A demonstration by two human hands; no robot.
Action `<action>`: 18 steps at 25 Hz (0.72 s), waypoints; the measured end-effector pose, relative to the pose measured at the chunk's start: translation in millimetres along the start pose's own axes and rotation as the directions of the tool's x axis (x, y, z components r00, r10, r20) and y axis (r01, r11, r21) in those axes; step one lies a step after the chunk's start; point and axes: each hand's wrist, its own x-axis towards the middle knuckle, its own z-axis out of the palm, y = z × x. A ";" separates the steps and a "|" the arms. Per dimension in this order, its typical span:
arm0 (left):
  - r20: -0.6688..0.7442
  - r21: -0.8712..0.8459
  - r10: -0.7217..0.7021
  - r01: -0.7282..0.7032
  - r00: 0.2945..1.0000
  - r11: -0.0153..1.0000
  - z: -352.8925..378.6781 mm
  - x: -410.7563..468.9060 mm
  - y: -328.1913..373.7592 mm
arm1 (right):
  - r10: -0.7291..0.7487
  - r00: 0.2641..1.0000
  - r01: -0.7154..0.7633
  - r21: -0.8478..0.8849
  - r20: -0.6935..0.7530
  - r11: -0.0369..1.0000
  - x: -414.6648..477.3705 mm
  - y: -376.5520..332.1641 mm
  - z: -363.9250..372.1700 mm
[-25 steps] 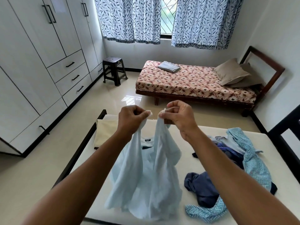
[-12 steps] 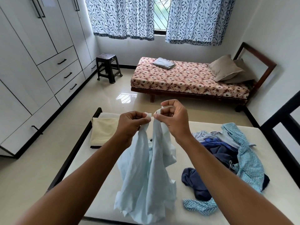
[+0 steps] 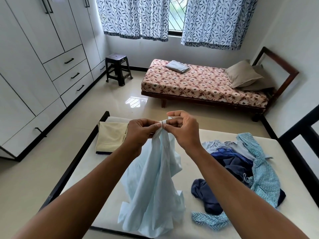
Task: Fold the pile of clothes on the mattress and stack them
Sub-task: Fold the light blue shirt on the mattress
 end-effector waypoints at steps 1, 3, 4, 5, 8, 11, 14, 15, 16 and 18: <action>-0.004 0.020 0.012 -0.012 1.000 1.000 -1.1 -0.4 0.7 | -0.004 1.000 0.004 0.003 0.009 1.000 -0.3 -0.6 0.8; -0.010 0.052 0.023 -0.023 1.000 0.998 -3.8 -0.5 1.8 | -0.016 0.999 0.016 0.007 0.028 1.000 -0.8 -2.1 2.3; -0.011 0.056 0.018 -0.018 1.000 0.998 -5.4 -0.2 2.2 | -0.026 0.999 0.026 0.006 0.037 1.000 -1.1 -3.0 2.7; -0.015 0.054 0.006 -0.005 1.000 0.999 -6.5 0.1 2.5 | -0.037 0.998 0.037 0.004 0.046 0.999 -1.5 -3.9 2.9; -0.039 0.034 -0.034 0.036 0.999 0.999 -10.6 1.3 3.3 | -0.052 0.997 0.052 0.007 0.060 0.999 -1.9 -5.4 4.6; -0.031 0.031 -0.056 0.057 0.998 0.998 -13.7 1.4 5.2 | -0.016 0.998 0.013 0.048 0.063 0.999 -1.0 -2.9 8.4; -0.014 0.005 -0.092 0.092 0.996 0.996 -15.4 1.1 7.8 | 0.085 0.993 -0.100 0.203 0.081 0.974 0.7 0.5 7.3; -0.006 -0.003 -0.099 0.099 0.995 0.995 -15.4 0.4 8.6 | 0.129 0.986 -0.153 0.269 0.105 0.951 0.8 0.3 5.7; 0.001 -0.009 -0.102 0.102 0.995 0.995 -15.1 -0.3 8.9 | 0.166 0.977 -0.200 0.316 0.130 0.928 0.6 -0.3 3.8; 0.015 0.001 -0.099 0.099 0.995 0.995 -13.6 -1.6 8.8 | 0.211 0.962 -0.260 0.344 0.173 0.902 -0.1 -0.2 1.1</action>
